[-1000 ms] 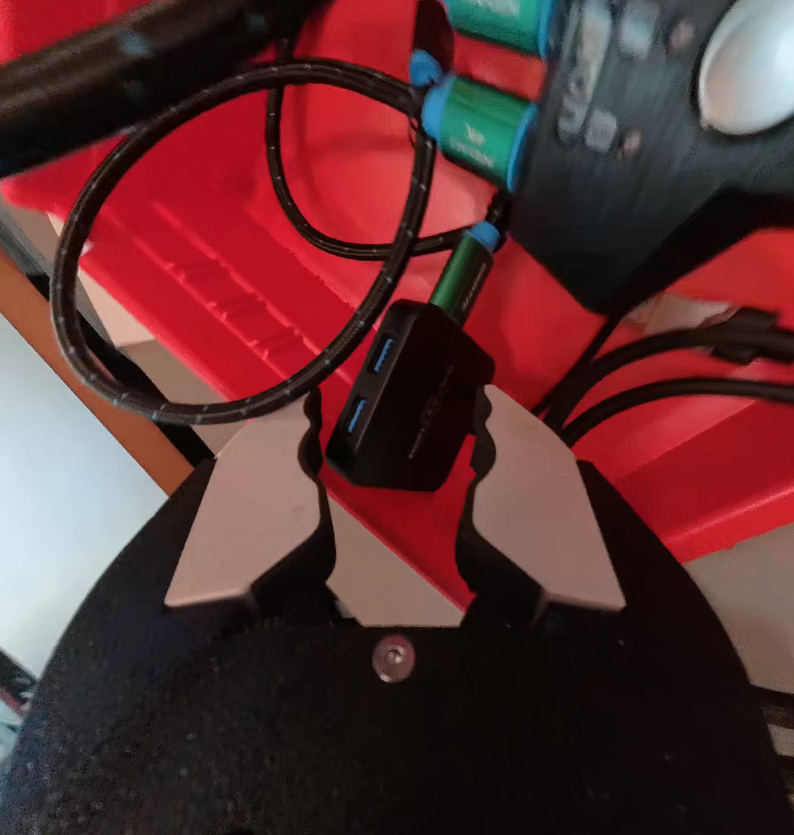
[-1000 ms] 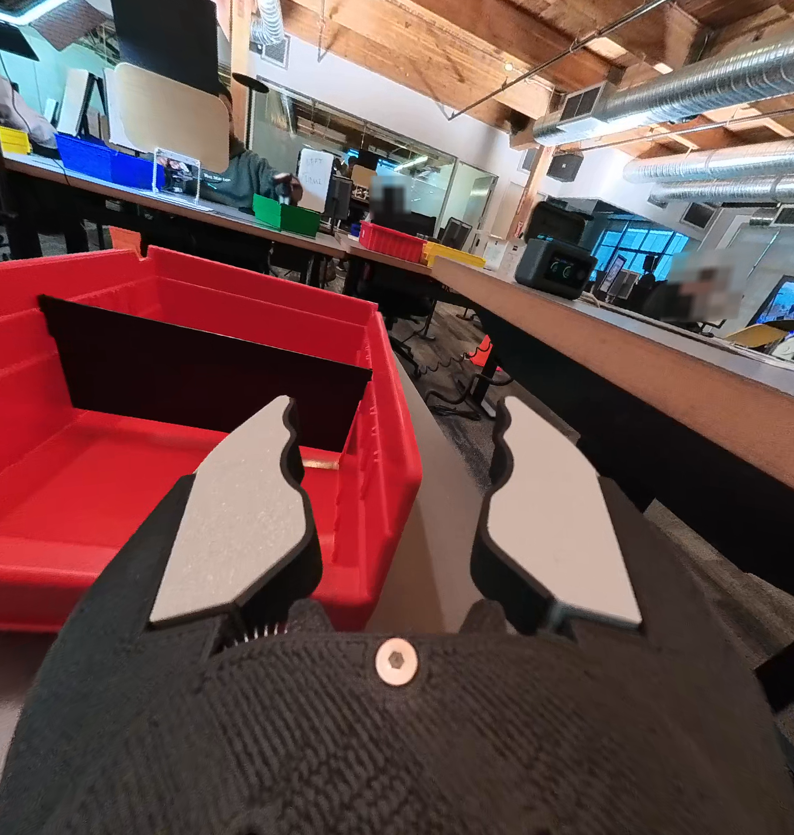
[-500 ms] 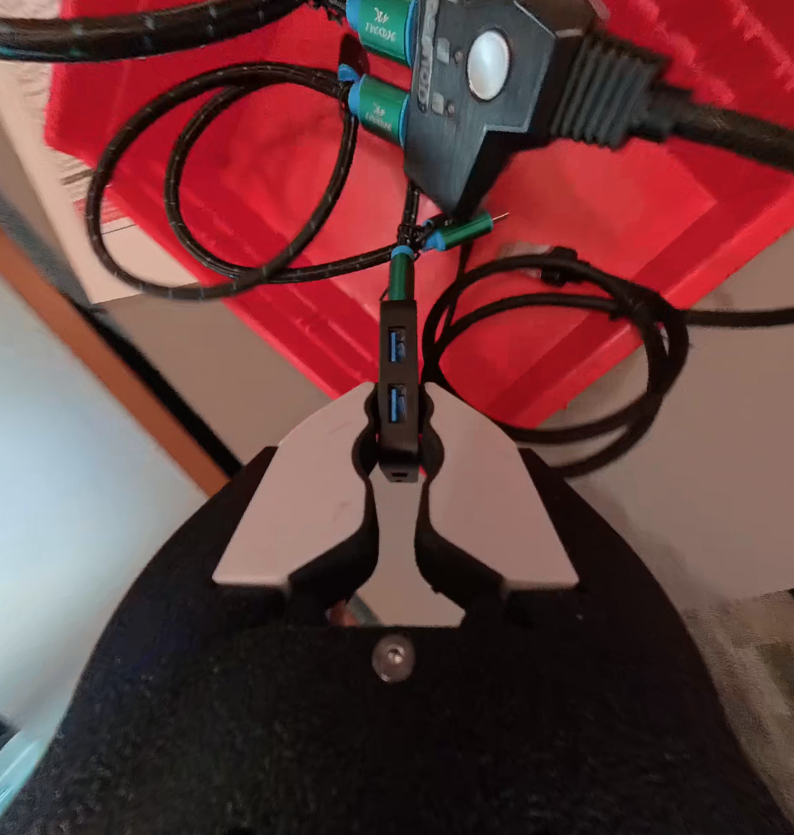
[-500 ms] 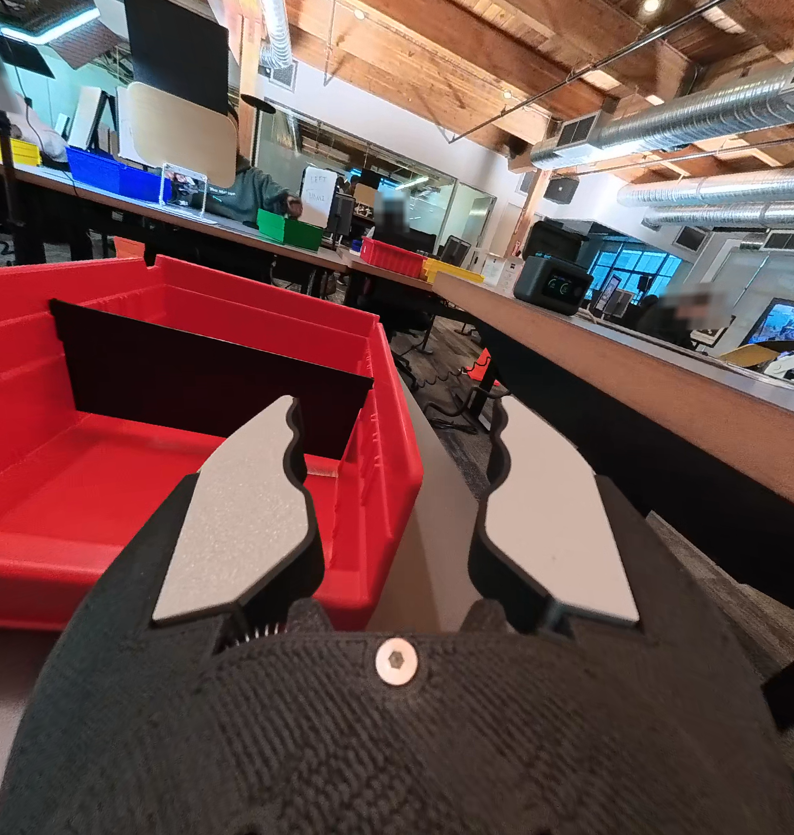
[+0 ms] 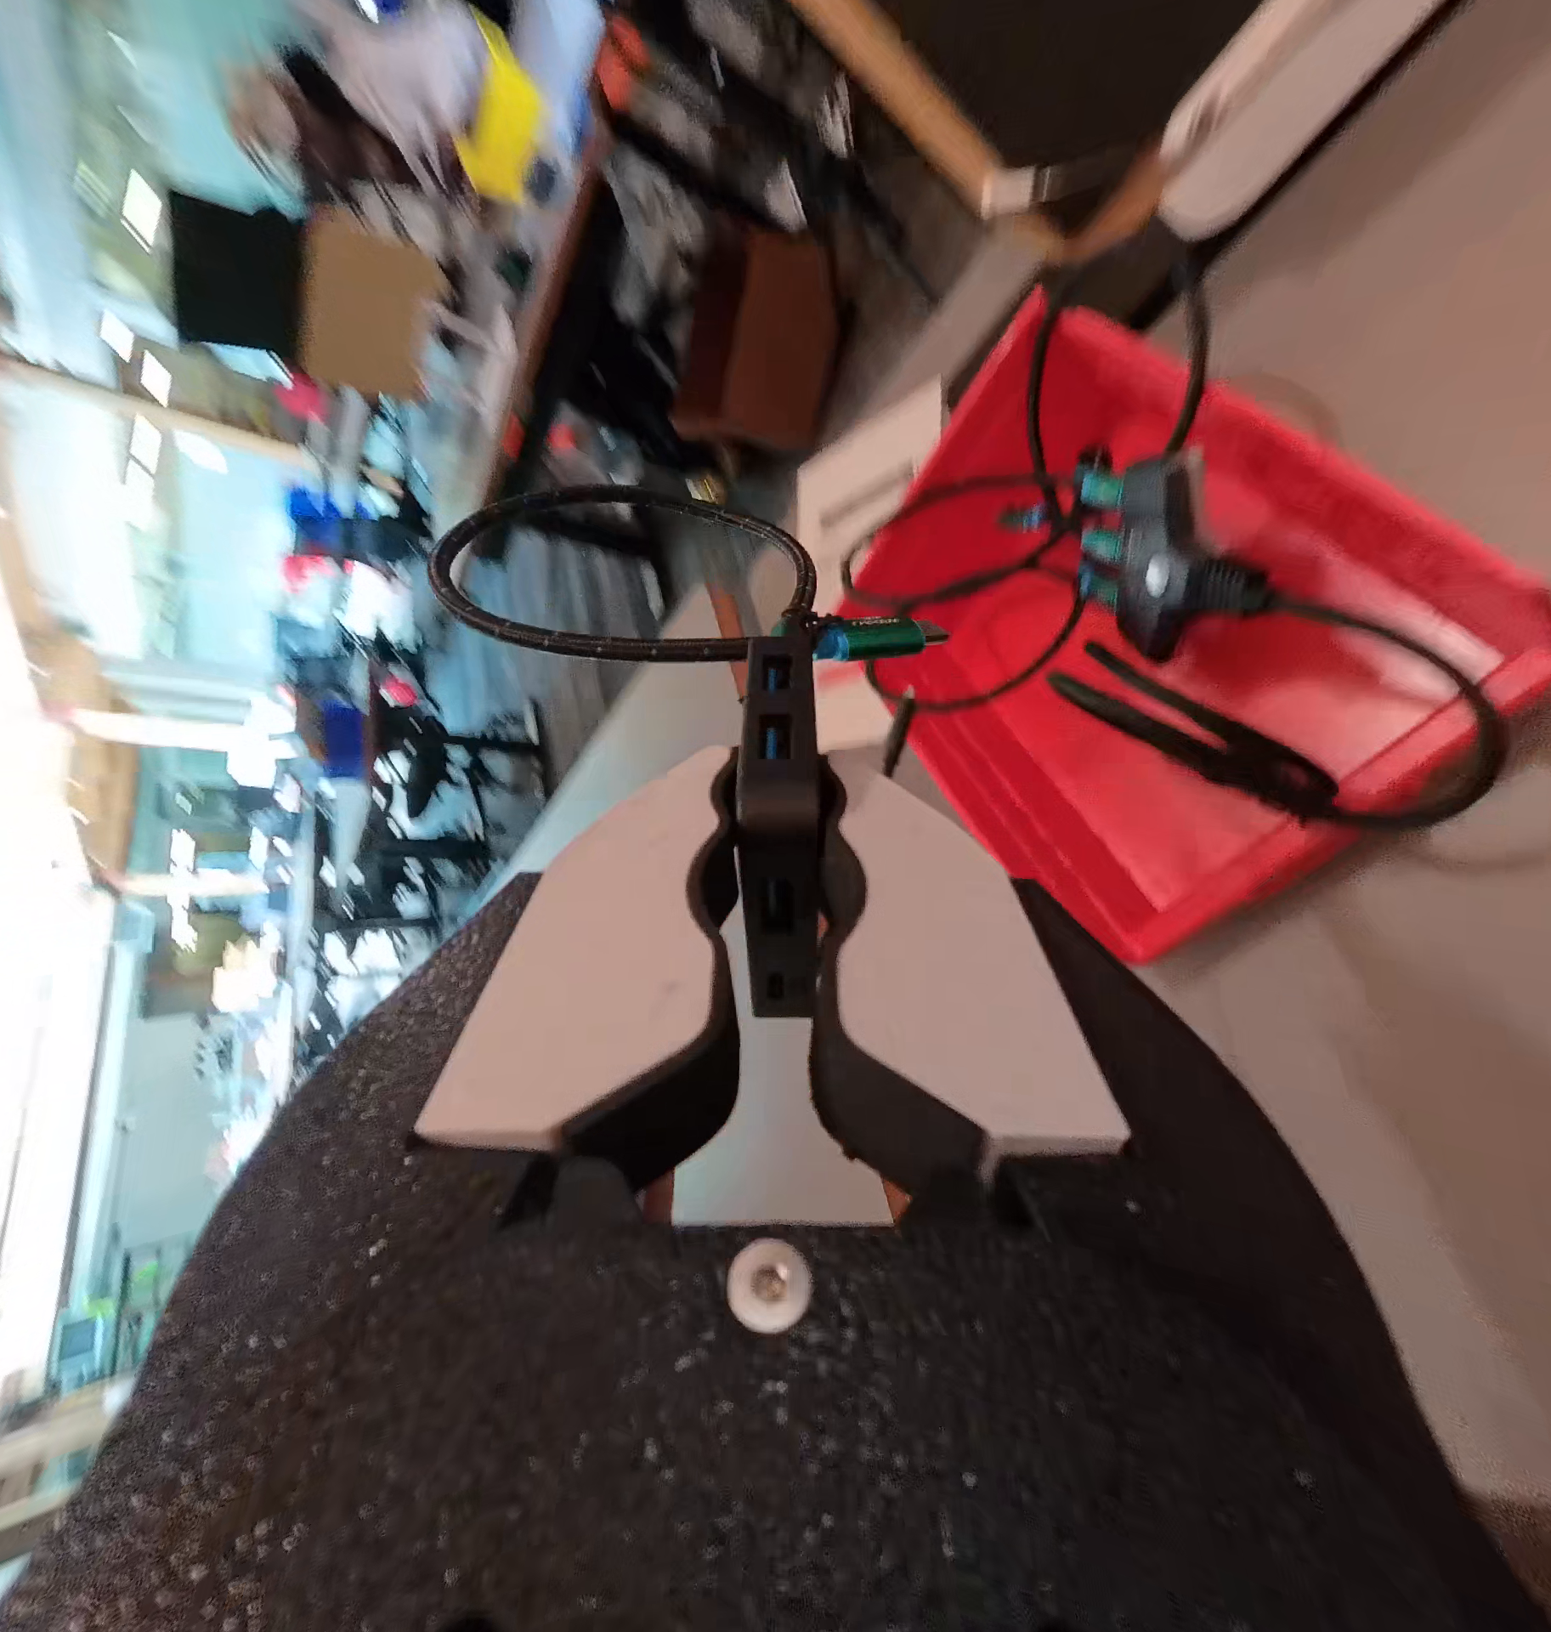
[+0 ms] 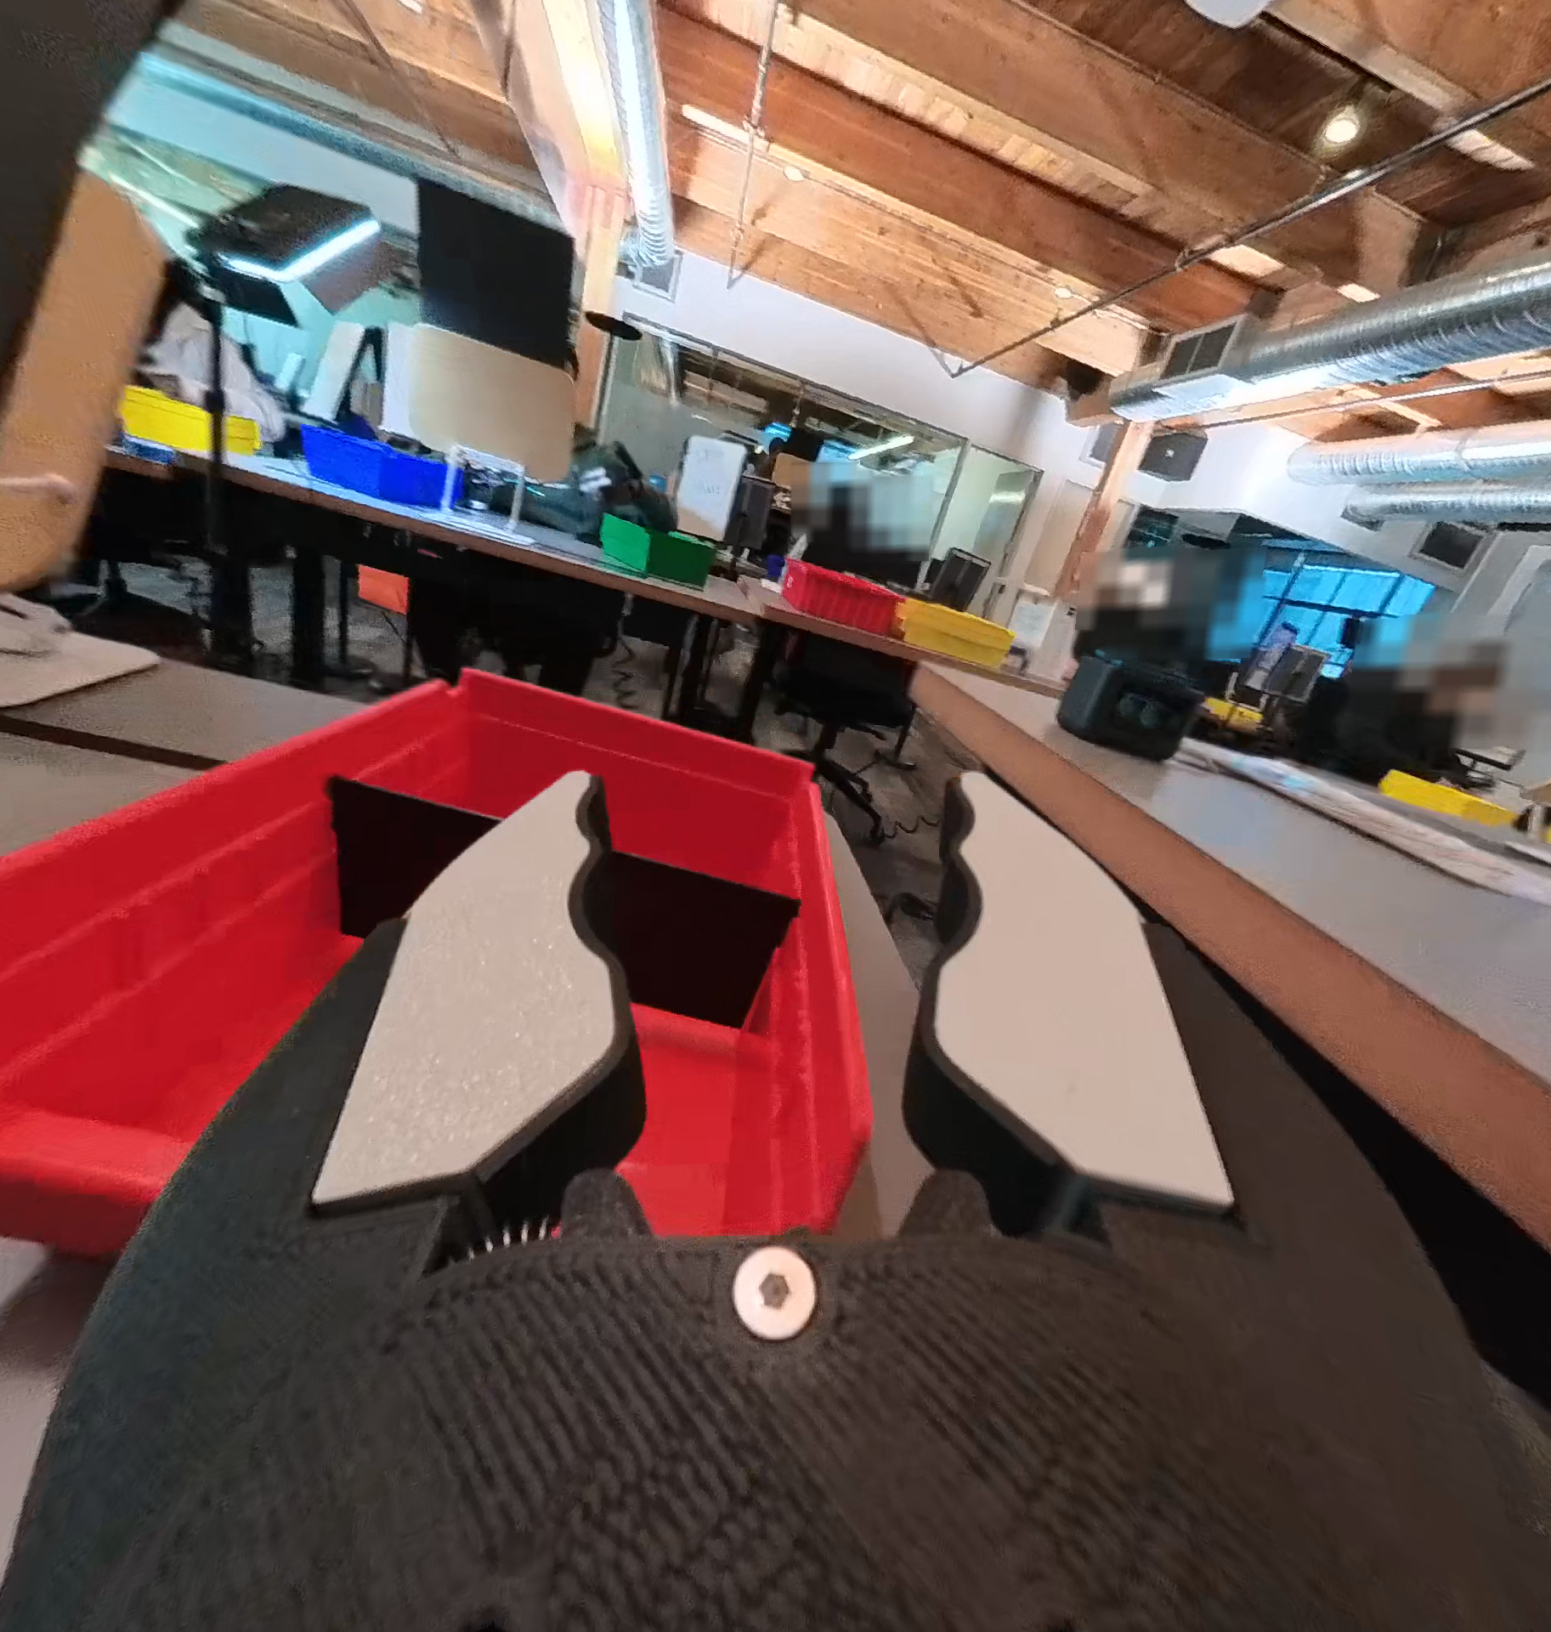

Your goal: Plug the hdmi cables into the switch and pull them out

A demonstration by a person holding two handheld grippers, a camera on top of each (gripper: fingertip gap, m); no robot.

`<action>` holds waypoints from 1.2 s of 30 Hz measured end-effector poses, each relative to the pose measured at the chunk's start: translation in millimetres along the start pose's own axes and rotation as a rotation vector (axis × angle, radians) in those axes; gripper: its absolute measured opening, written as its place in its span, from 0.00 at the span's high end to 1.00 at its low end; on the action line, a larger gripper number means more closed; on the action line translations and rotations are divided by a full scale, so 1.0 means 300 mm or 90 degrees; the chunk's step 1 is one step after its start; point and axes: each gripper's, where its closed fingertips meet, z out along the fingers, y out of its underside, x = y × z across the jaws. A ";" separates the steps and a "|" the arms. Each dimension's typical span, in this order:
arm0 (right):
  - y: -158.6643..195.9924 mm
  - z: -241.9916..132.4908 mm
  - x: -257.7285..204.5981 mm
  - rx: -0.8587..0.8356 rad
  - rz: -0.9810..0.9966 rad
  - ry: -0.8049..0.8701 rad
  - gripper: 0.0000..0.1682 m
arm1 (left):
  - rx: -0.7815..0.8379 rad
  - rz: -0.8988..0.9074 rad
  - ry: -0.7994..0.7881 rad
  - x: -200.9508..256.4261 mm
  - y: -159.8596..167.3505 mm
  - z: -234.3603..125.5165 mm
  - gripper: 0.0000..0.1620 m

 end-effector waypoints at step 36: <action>-0.476 -0.622 -0.726 0.124 -0.123 -0.914 0.92 | 0.856 0.554 0.044 1.216 -0.687 -0.779 0.92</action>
